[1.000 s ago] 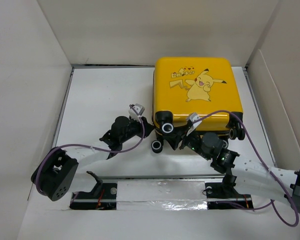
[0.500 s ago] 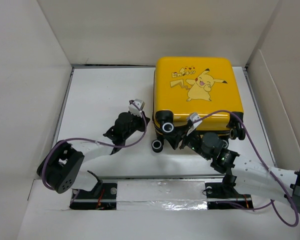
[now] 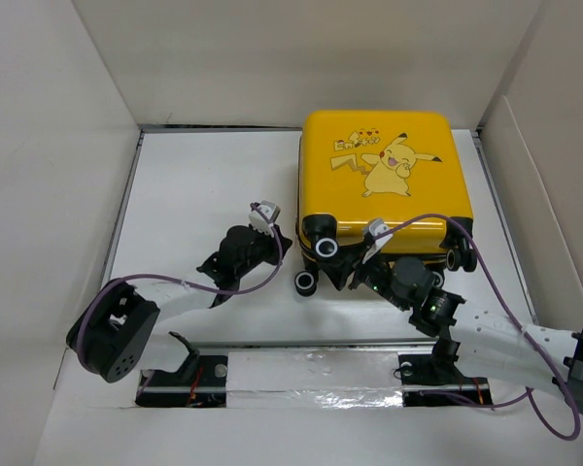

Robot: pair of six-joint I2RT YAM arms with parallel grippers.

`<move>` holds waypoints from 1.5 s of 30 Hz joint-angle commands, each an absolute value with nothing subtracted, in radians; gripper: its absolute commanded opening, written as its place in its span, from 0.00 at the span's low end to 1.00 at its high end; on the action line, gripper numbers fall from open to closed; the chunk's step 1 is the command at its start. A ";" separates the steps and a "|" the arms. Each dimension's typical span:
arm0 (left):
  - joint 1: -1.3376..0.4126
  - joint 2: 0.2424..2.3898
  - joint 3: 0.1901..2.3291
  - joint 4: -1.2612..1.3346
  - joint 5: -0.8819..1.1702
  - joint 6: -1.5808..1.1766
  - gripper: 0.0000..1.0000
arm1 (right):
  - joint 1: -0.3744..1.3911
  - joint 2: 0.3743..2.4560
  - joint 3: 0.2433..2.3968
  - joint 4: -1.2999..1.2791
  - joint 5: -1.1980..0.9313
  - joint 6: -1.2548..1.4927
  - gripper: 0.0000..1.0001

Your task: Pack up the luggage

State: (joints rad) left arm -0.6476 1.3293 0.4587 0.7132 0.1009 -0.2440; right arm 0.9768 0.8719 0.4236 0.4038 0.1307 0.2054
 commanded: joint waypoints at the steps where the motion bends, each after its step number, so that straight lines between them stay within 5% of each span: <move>1: -0.646 1.279 0.451 0.706 0.144 -0.261 0.00 | 1.006 0.870 0.477 0.486 0.018 0.239 0.00; 4: -0.646 1.267 0.443 0.693 0.175 -0.258 0.01 | 1.006 0.873 0.474 0.494 0.017 0.239 0.00; 6: -0.646 1.266 0.439 0.701 0.218 -0.255 0.20 | 1.006 0.874 0.472 0.494 0.018 0.239 0.00; 9: -0.646 1.284 0.442 0.722 0.233 -0.256 0.30 | 1.006 0.871 0.468 0.497 0.018 0.242 0.00; 22: -0.646 1.374 0.541 0.701 0.160 -0.239 0.22 | 1.006 0.857 0.465 0.491 0.020 0.242 0.00; 40: -0.646 1.402 0.606 0.735 0.199 -0.166 0.27 | 1.006 0.874 0.476 0.486 0.008 0.239 0.00; 45: -0.646 1.396 0.604 0.758 0.221 -0.149 0.19 | 1.006 0.894 0.472 0.506 -0.021 0.244 0.00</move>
